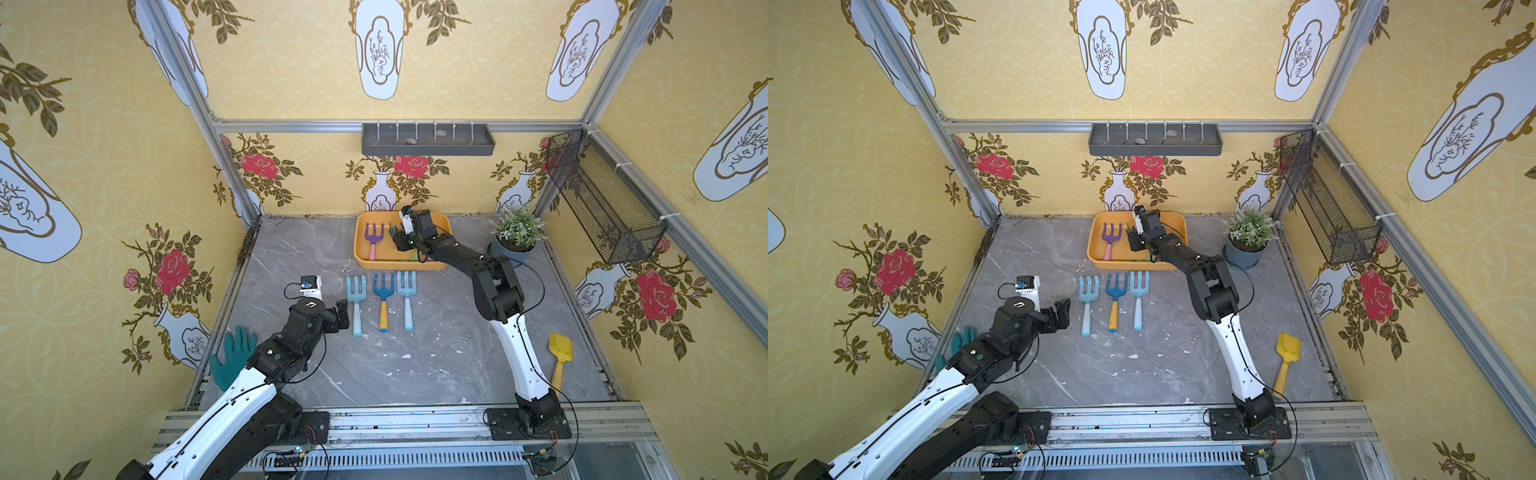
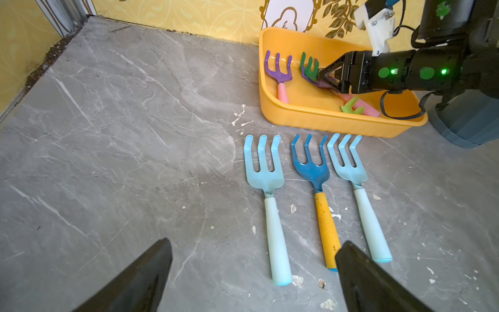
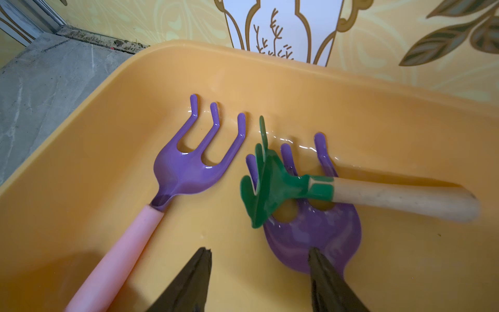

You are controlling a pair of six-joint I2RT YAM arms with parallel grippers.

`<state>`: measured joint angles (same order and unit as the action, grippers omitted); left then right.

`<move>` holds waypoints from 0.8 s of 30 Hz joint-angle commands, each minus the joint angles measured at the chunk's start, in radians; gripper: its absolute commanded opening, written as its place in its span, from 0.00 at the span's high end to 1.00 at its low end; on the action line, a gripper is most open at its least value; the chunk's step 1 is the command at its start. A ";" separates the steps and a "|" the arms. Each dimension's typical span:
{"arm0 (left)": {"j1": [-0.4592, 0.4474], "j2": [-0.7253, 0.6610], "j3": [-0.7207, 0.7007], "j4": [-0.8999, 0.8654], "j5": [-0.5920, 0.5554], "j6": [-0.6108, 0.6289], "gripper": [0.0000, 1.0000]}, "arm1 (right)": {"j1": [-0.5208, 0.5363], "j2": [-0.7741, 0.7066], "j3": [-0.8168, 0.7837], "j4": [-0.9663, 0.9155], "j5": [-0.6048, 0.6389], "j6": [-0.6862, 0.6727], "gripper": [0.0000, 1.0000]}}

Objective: Take the hand rake out of the storage box
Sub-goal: Pick up the rake from the storage box.

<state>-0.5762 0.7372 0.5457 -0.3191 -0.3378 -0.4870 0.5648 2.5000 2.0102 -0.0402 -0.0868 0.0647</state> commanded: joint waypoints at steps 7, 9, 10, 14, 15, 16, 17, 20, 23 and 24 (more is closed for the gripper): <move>0.006 0.009 -0.003 -0.002 -0.008 0.025 0.00 | 0.020 0.125 0.137 0.145 0.096 -0.003 0.56; 0.006 0.011 -0.006 0.000 -0.009 0.024 0.00 | 0.021 0.141 0.163 0.138 0.103 -0.007 0.61; 0.007 0.011 -0.007 0.003 -0.010 0.024 0.00 | 0.021 0.143 0.163 0.145 0.104 -0.005 0.64; 0.007 0.013 -0.009 0.003 -0.016 0.022 0.00 | 0.021 0.136 0.155 0.152 0.115 -0.008 0.78; 0.008 0.013 -0.009 0.003 -0.016 0.022 0.00 | 0.021 0.129 0.147 0.155 0.113 -0.008 0.79; 0.008 0.013 -0.010 0.003 -0.017 0.021 0.00 | 0.021 0.120 0.133 0.162 0.106 -0.009 0.83; 0.009 0.013 -0.010 0.003 -0.017 0.021 0.00 | 0.021 0.109 0.121 0.167 0.102 -0.011 0.88; 0.008 0.016 -0.012 0.004 -0.021 0.021 0.00 | 0.020 0.079 0.085 0.181 0.094 -0.010 0.93; 0.010 0.019 -0.013 0.005 -0.023 0.020 0.00 | 0.021 0.037 0.014 0.205 0.094 -0.007 0.97; 0.010 0.020 -0.013 0.006 -0.024 0.020 0.00 | 0.021 0.024 0.001 0.209 0.095 -0.005 0.98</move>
<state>-0.5678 0.7544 0.5411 -0.3264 -0.3481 -0.4713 0.5846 2.5595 2.0430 0.1089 0.0174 0.0555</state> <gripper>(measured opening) 0.999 0.077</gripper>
